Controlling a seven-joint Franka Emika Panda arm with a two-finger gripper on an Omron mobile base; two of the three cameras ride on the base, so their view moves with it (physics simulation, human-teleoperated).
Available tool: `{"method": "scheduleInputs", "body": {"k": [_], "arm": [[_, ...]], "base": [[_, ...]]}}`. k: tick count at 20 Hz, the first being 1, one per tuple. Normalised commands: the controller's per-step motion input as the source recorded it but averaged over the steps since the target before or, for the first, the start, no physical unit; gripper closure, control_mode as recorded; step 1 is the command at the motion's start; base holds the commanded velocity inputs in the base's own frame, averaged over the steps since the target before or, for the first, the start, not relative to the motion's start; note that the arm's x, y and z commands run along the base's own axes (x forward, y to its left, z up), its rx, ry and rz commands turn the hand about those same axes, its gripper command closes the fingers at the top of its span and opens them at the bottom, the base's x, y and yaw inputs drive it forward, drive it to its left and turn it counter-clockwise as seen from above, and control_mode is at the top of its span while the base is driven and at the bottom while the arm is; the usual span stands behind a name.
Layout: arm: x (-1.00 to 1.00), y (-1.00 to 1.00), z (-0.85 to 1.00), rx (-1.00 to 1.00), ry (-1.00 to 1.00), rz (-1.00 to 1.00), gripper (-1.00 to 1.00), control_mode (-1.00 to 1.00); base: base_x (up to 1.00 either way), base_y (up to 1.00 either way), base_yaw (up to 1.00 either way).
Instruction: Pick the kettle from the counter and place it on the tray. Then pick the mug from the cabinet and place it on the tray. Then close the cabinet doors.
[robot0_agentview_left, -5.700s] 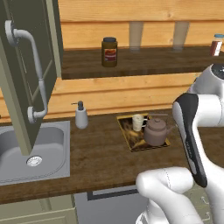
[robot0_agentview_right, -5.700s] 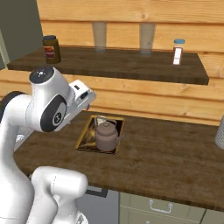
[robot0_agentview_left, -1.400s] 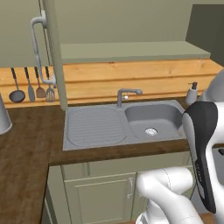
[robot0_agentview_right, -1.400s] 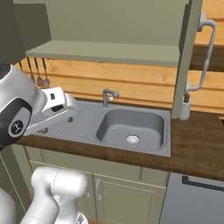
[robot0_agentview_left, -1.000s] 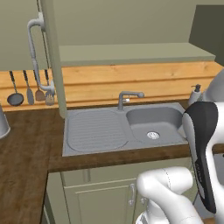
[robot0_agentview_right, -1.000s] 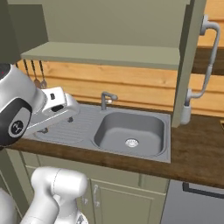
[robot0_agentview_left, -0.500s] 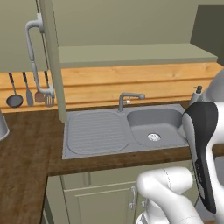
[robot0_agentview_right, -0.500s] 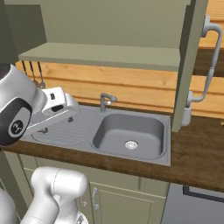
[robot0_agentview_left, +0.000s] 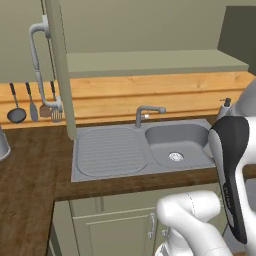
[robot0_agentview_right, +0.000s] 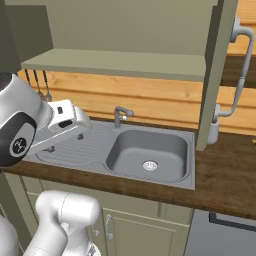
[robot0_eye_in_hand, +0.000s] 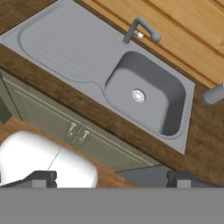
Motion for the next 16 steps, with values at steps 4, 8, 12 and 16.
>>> {"method": "scheduleInputs", "body": {"k": [4, 8, 12, 16], "arm": [[0.00, 0.00, 0.00, 0.00, 0.00, 0.00, -1.00, 1.00], [0.00, 0.00, 0.00, 0.00, 0.00, 0.00, -1.00, 1.00], [-0.51, -0.32, 0.00, 0.16, -0.19, -0.02, -1.00, -1.00], [-0.53, -0.65, 0.00, 0.28, -0.25, -0.11, -1.00, -1.00]], "base": [[0.07, 0.00, 0.00], [0.00, 0.00, 0.00], [0.00, 0.00, 0.00], [0.00, 0.00, 0.00]]}}
